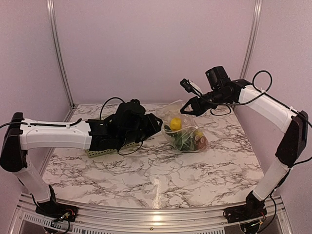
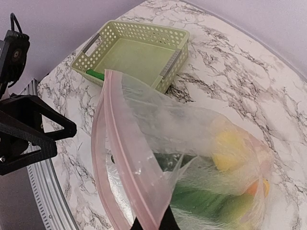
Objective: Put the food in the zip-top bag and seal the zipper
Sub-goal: Pass from the right arm to the left, then pass from the left arm to the right, then pick up the fake vegetable from the bin, then place the fake vegetable in the zipper food storage bag.
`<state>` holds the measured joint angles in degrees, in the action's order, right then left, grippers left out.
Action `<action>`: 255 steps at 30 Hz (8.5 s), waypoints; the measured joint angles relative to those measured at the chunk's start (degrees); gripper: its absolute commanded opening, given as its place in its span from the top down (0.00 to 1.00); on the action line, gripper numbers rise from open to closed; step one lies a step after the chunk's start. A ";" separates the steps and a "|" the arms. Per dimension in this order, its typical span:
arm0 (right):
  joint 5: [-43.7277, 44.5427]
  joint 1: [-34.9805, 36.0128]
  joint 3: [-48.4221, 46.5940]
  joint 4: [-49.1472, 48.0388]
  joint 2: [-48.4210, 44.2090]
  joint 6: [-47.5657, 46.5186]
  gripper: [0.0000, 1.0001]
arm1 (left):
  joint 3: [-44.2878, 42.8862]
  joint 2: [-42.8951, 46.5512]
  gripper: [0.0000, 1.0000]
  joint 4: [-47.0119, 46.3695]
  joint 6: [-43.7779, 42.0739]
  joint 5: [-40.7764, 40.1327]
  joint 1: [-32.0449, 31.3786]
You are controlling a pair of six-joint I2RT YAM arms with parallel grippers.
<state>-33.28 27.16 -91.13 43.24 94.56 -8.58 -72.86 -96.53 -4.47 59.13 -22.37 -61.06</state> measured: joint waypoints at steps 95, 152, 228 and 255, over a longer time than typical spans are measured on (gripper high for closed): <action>3.98 -9.42 -14.40 9.60 -2.64 -5.01 1.00 | -1.97 11.26 0.34 33.70 -54.69 16.61 28.55; 0.15 -9.42 -8.24 7.74 -4.39 -4.98 1.00 | -8.07 -15.85 0.39 46.42 -76.74 25.03 31.95; 5.46 -5.55 -11.13 9.46 -4.44 -6.29 1.00 | -17.05 5.86 0.91 25.07 -65.68 26.12 19.93; 0.33 -5.57 -11.91 10.43 -4.46 -3.74 1.00 | -17.49 -17.16 0.38 -39.47 -72.11 6.12 -2.08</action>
<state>-32.95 21.58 -103.04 53.67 90.11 -12.32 -90.35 -113.69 -43.94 -12.97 -16.25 -63.13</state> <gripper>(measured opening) 0.004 0.426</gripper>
